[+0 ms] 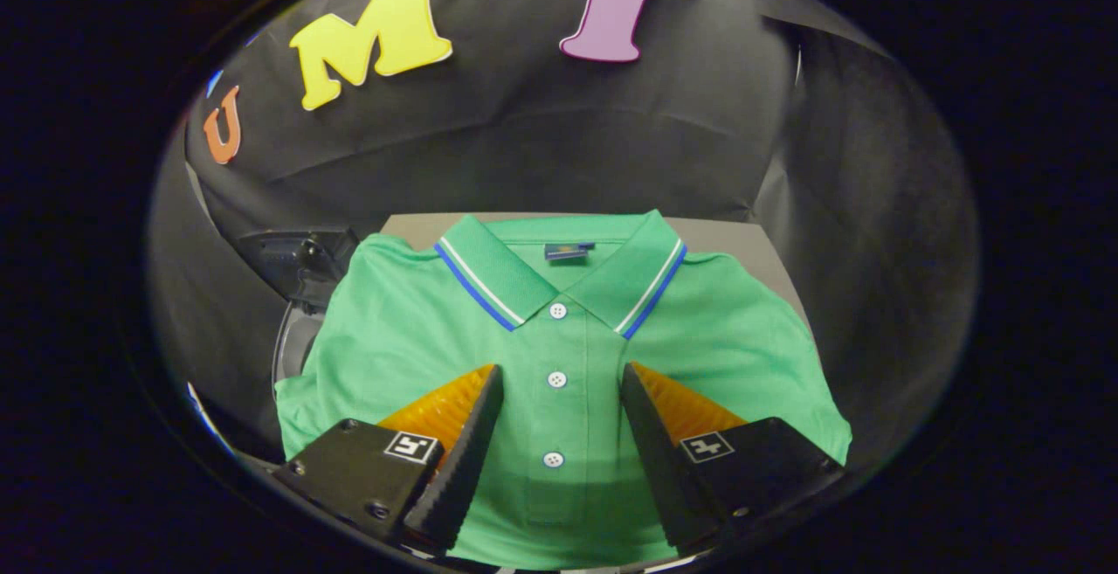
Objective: Put the clothes into the washing machine and then close the washing machine lid.
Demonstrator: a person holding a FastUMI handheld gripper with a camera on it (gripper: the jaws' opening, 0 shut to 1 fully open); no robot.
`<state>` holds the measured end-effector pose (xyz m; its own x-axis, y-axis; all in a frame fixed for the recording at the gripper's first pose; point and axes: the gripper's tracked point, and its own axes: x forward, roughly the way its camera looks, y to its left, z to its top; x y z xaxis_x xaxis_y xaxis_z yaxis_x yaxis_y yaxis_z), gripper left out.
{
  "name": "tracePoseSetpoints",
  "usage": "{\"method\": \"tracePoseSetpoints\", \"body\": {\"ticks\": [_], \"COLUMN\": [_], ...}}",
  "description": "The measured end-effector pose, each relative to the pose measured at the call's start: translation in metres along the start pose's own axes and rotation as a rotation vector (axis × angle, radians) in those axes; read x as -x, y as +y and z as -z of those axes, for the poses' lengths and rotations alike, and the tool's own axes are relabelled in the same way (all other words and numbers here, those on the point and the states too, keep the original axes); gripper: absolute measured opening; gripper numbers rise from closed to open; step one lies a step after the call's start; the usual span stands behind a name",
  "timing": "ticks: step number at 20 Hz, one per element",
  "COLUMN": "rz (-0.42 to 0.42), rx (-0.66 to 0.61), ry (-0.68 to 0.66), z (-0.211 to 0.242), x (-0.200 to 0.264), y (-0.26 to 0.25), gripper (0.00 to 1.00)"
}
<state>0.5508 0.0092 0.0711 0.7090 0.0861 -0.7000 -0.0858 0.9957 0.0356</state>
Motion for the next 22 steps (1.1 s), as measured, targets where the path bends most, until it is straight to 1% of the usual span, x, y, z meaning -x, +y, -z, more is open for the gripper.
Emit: {"method": "tracePoseSetpoints", "body": {"ticks": [1,2,4,6,7,9,10,14,19,22], "rz": [-0.003,-0.003,0.004,0.01,0.012,0.023,0.028,0.039,0.028,0.009], "rx": [0.005,-0.006,-0.045,-0.047,-0.05,-0.038,-0.024,-0.028,-0.083,-0.102], "ry": [0.01,0.014,0.001,-0.014,-0.021,-0.038,-0.051,-0.108,-0.181,-0.239], "z": [0.001,-0.001,-0.002,-0.002,0.0,0.0,-0.001,0.003,0.008,0.002], "x": [0.0,0.001,-0.002,0.0,-0.003,-0.001,0.001,0.006,0.025,0.047], "y": [0.0,-0.001,-0.002,-0.001,-0.001,0.001,0.001,0.003,0.016,0.028], "gripper": [0.85,0.8,0.59,0.37,0.34,0.16,0.13,0.07,0.05,0.05]}}
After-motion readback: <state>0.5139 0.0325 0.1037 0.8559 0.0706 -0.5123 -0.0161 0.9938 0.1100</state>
